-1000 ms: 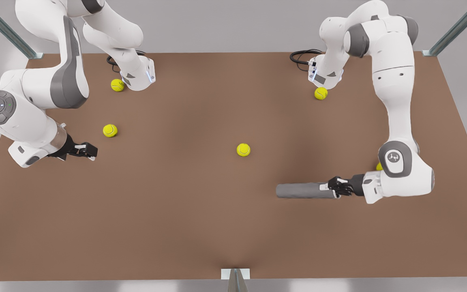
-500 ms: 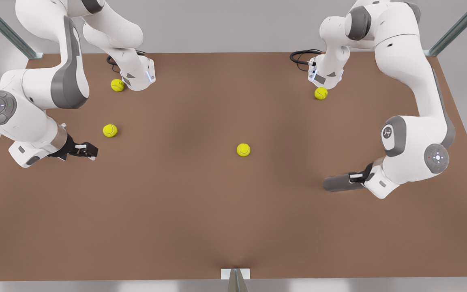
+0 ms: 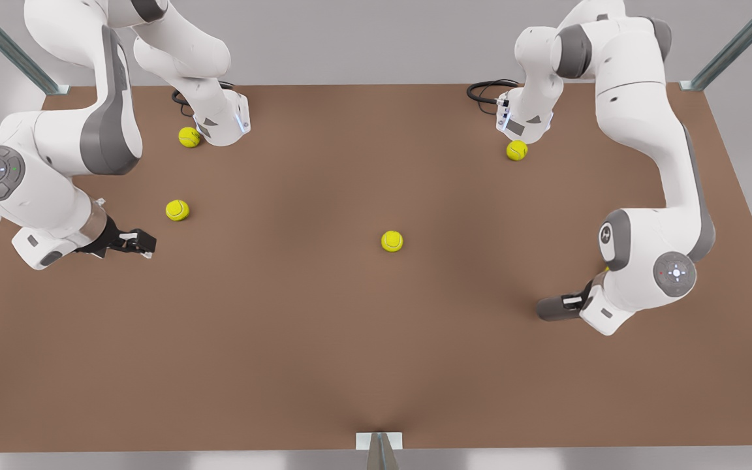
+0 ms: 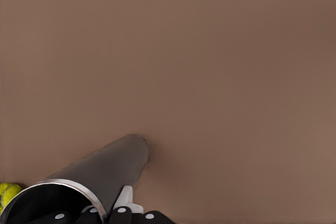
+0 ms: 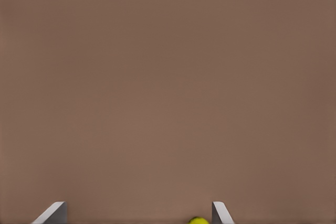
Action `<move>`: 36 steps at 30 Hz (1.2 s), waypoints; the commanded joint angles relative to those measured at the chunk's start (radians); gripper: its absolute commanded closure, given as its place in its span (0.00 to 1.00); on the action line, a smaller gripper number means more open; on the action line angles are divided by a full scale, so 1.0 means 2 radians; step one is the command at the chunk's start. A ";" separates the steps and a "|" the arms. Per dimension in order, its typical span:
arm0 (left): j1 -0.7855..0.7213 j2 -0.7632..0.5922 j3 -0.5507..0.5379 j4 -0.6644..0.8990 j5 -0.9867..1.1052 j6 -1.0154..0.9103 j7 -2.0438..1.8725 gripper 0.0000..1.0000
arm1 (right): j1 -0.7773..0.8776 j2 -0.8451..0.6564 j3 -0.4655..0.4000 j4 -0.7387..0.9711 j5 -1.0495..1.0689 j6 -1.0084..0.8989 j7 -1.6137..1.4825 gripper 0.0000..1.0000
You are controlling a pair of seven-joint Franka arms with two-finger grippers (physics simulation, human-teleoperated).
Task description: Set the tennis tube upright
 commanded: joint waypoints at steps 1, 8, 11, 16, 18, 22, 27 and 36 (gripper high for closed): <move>0.000 0.000 0.000 0.000 0.002 0.000 0.000 0.79 | 0.000 0.000 0.000 0.000 0.000 0.000 0.000 0.00; 0.001 0.009 0.000 0.000 0.001 0.000 -0.001 0.79 | 0.000 0.000 0.000 0.000 0.000 0.000 0.001 0.00; 0.001 0.012 0.000 0.000 0.001 0.000 -0.001 0.79 | 0.001 0.000 0.000 0.000 0.000 0.000 0.001 0.00; 0.000 0.012 0.000 0.000 0.003 -0.001 -0.001 0.00 | -0.002 0.000 0.000 0.000 0.000 0.000 0.000 0.00; 0.000 0.012 0.000 0.000 0.003 -0.001 0.000 0.00 | 0.000 0.000 0.000 0.000 0.000 0.000 0.000 0.00; 0.000 0.011 0.001 0.001 0.003 -0.004 0.000 0.00 | 0.000 0.000 0.000 0.000 0.001 0.000 0.000 0.00; -0.001 0.008 0.001 0.004 0.008 -0.011 -0.004 0.00 | -0.002 0.000 0.000 0.000 0.000 0.000 0.000 0.00; -0.001 -0.001 0.001 0.016 0.019 -0.025 -0.013 0.00 | 0.000 0.000 0.000 0.000 0.001 0.000 0.001 0.00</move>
